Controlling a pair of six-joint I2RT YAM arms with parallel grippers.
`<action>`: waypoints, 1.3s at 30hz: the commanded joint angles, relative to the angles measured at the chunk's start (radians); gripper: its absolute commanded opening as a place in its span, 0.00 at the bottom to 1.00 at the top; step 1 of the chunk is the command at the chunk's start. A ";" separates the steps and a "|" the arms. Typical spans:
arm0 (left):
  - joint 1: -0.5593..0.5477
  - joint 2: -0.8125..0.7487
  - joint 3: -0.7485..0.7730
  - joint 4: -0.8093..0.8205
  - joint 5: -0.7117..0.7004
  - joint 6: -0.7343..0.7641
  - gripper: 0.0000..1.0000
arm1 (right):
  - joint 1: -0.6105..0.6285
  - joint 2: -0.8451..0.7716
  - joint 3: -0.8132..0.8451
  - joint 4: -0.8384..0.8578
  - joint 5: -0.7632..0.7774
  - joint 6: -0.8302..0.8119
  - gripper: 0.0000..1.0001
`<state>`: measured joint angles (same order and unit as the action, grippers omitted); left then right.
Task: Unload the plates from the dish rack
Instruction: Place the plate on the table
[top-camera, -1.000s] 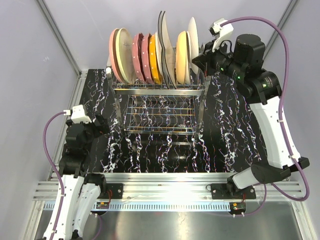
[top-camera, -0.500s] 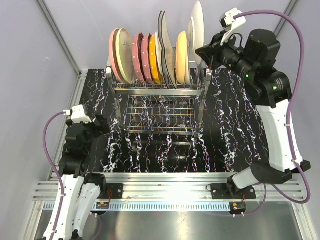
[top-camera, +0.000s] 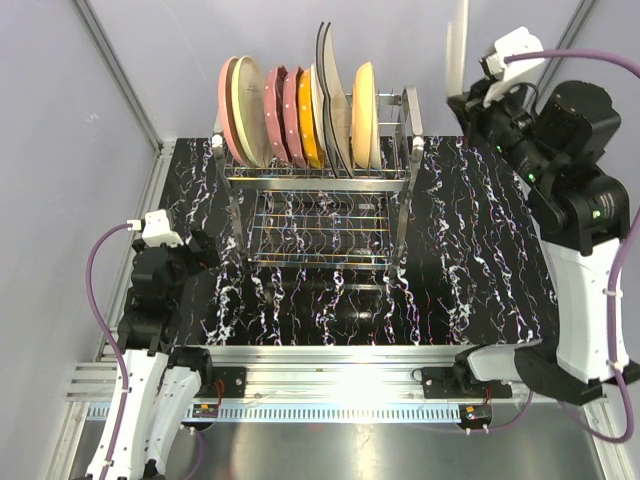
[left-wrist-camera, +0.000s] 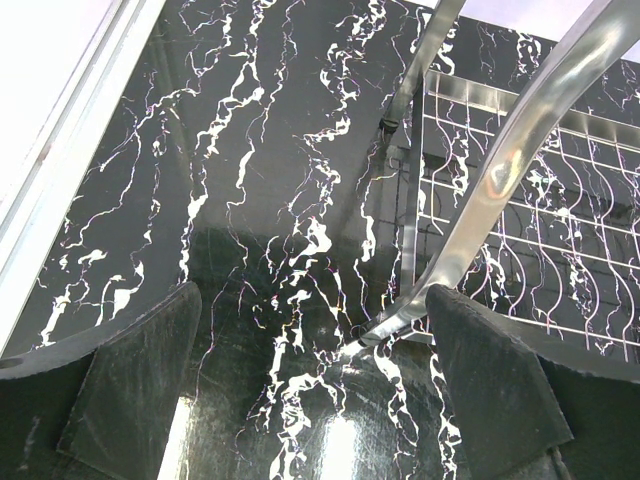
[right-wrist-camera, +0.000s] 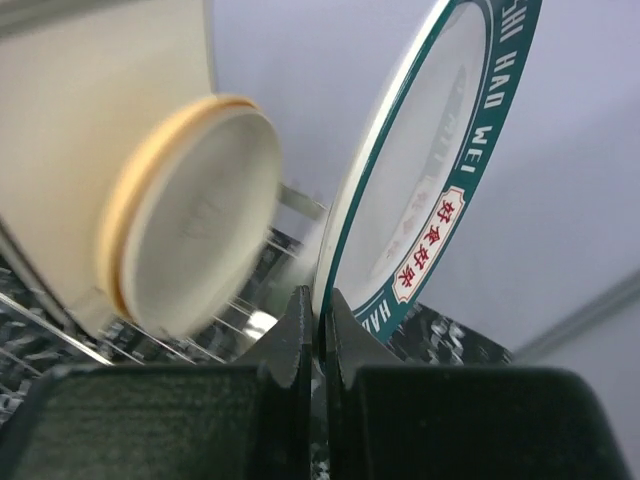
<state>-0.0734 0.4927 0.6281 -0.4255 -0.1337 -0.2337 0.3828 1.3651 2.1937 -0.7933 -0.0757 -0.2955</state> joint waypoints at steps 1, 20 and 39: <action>-0.003 -0.011 0.041 0.033 0.025 0.007 0.99 | -0.114 -0.066 -0.119 0.031 0.076 -0.106 0.00; -0.003 -0.040 0.038 0.039 0.052 0.005 0.99 | -0.489 0.201 -0.690 0.295 0.020 -0.473 0.00; -0.003 -0.028 0.039 0.037 0.046 0.008 0.99 | -0.489 0.778 -0.614 0.690 0.251 -0.863 0.00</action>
<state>-0.0742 0.4603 0.6281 -0.4248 -0.1001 -0.2333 -0.1093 2.1082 1.5307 -0.2329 0.1169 -1.0813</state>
